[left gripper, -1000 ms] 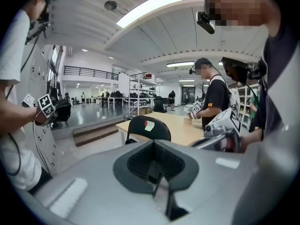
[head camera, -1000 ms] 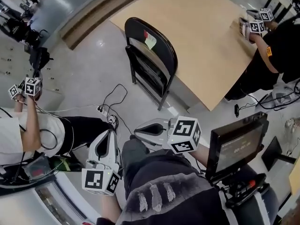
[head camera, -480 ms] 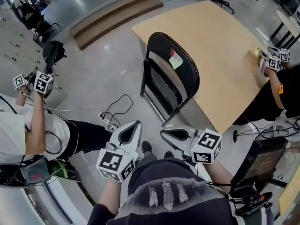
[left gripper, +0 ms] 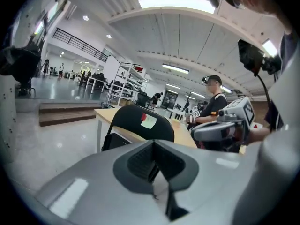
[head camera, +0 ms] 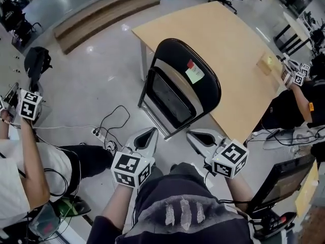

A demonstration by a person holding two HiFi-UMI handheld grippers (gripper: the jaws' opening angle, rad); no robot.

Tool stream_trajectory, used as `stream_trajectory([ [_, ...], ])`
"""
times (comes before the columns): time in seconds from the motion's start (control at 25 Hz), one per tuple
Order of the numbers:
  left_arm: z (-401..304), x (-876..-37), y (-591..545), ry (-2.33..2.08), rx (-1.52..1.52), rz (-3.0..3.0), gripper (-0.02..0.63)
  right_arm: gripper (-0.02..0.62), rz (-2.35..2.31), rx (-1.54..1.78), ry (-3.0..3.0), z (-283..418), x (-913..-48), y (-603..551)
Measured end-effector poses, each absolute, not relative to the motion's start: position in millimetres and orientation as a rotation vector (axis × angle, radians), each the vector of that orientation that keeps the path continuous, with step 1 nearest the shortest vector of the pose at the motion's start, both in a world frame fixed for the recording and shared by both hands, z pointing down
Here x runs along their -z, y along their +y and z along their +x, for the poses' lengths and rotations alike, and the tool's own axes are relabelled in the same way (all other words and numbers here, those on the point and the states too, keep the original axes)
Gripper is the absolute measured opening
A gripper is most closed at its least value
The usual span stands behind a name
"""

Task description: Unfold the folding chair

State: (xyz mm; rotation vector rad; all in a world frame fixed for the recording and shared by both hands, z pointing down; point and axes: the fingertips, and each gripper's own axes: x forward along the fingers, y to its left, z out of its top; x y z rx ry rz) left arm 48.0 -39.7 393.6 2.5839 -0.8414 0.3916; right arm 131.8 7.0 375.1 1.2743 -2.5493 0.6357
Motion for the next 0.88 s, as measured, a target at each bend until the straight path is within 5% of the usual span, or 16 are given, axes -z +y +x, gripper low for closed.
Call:
stream_trajectory([
  [0.2,71.1,-433.4,-78.0,-0.817,-0.496,2.543,0.002,0.005,1.475,-0.426,-2.296,168.6,-375.7,-19.0],
  [0.28,86.2,-454.5,-87.3,-0.811,-0.552,2.521,0.002,0.095,1.532,-0.442,-2.263,189.9,-378.9,-29.9],
  [0.56,147.0,-494.7,-122.5,-0.793,-0.725,2.415,0.008,0.221,1.665,-0.304,-2.071,277.2,-368.0,-74.7],
  [0.76,201.4,-544.7,-155.6,-0.734,-0.739,2.22,0.263,0.309,1.663,-0.339,-2.059,323.8,-382.3,-116.9],
  [0.88,226.1,-579.7,-168.1,-0.726,-0.776,2.082,0.359,0.316,1.608,-0.388,-2.054,336.1,-401.4,-129.4],
])
